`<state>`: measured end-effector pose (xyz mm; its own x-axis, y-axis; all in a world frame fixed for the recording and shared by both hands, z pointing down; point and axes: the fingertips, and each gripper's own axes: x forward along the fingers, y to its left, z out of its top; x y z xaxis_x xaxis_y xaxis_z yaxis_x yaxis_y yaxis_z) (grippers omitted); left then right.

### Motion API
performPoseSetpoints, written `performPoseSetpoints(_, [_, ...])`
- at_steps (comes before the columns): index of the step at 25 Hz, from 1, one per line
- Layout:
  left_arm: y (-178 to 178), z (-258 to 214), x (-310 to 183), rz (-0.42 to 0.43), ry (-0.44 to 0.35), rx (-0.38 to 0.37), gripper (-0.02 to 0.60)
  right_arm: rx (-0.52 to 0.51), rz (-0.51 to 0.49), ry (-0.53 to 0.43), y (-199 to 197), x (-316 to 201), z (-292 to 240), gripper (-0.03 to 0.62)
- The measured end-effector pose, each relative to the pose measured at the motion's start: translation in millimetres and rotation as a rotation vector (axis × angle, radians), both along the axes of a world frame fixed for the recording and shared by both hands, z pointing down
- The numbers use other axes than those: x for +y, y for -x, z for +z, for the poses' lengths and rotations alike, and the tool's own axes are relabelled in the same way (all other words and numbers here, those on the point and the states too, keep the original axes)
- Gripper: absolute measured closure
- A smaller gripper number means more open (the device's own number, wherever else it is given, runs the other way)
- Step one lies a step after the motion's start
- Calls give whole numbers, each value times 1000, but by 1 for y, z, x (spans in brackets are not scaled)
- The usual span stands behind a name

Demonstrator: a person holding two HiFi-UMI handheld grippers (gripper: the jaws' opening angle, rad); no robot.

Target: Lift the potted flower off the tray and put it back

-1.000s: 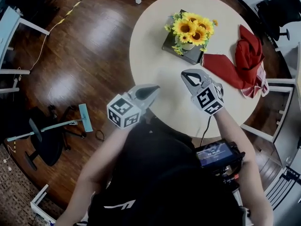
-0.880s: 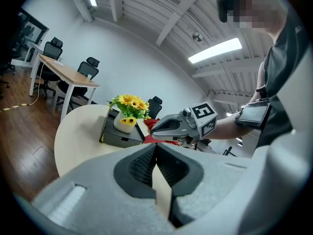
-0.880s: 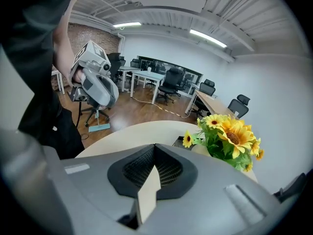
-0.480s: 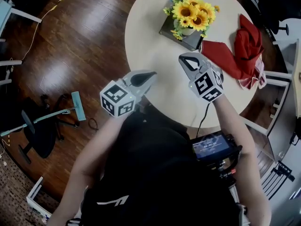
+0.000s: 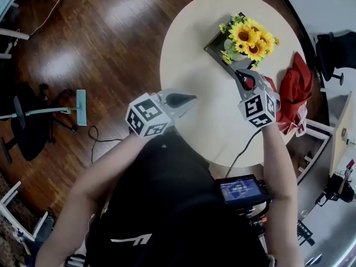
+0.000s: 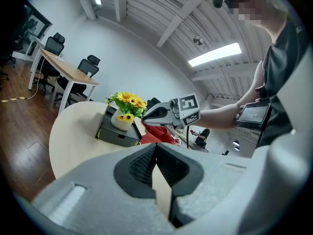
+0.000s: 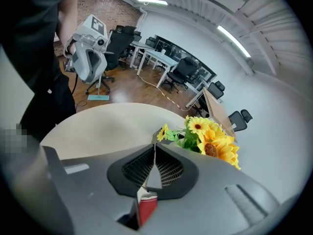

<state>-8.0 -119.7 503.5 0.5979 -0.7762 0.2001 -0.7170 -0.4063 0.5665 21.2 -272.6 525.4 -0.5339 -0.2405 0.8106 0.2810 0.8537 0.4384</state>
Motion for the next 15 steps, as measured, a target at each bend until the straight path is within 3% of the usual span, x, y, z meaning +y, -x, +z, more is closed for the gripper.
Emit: performPoseSetpoints(15, [9,7,28,-84,22,18,577,233,-23,-153,10,-65,18,526])
